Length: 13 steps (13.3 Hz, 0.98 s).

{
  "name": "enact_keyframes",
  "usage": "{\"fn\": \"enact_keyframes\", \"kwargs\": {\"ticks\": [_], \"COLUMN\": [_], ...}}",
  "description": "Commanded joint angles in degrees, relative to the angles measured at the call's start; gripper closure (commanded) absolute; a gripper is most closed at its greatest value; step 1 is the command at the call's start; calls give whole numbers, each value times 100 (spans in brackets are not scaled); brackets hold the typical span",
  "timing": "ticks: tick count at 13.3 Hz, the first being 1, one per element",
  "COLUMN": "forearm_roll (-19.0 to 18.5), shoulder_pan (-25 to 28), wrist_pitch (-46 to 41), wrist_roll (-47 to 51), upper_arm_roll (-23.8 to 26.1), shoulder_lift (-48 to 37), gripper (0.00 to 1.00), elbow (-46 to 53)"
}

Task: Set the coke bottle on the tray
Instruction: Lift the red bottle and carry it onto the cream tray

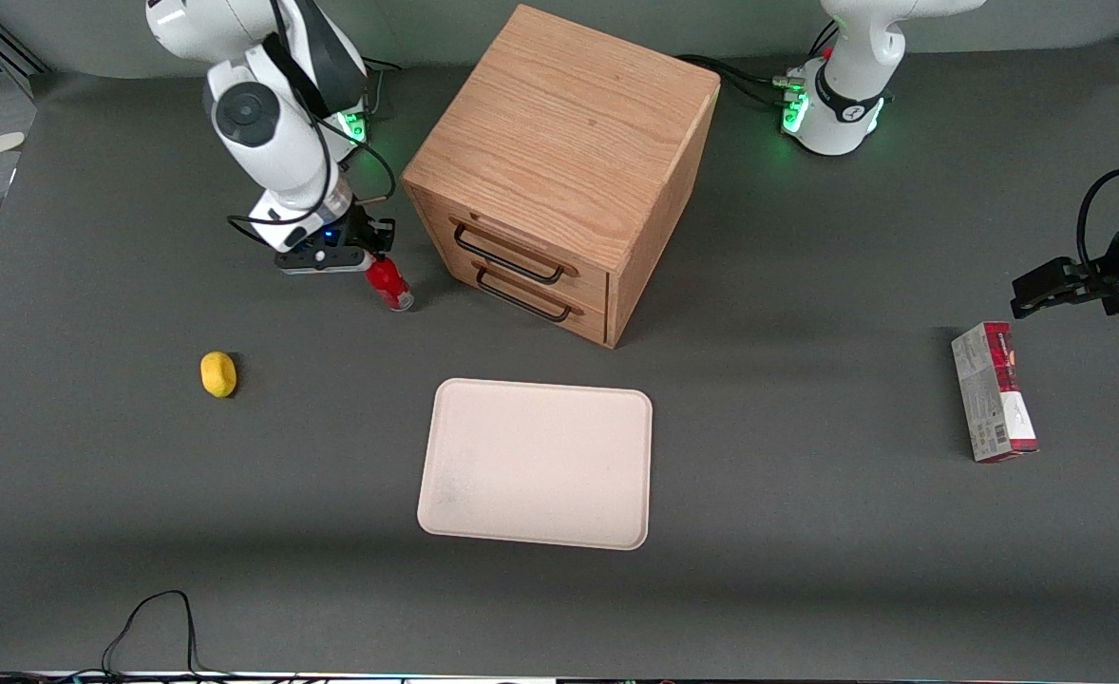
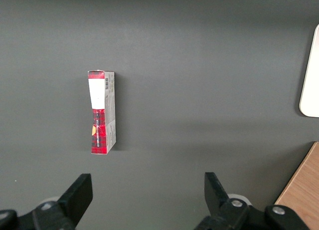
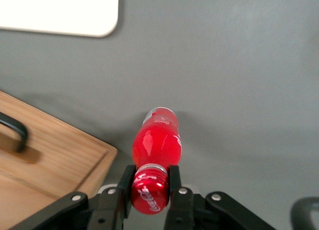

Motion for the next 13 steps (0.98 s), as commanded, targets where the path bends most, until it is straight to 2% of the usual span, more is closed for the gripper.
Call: {"fn": "enact_keyframes", "kwargs": {"ticks": [1,3,7,9,13], "forearm_roll": [9,0,44,44,97], "shoulder_pan": [-42,-42,-191,-209,-261], "wrist_pitch": [-1497,-2685,-4006,-4210,-4211], "wrist_roll": [39,4,4,4,47], "upper_arm_roll": [-234,-523,-577,-577,-569], "shoulder_lift": [280,920,2353,2646,2891], "gripper": [100,100,100,100,100], "elbow": [1757,3303,5793,6236,6447]}}
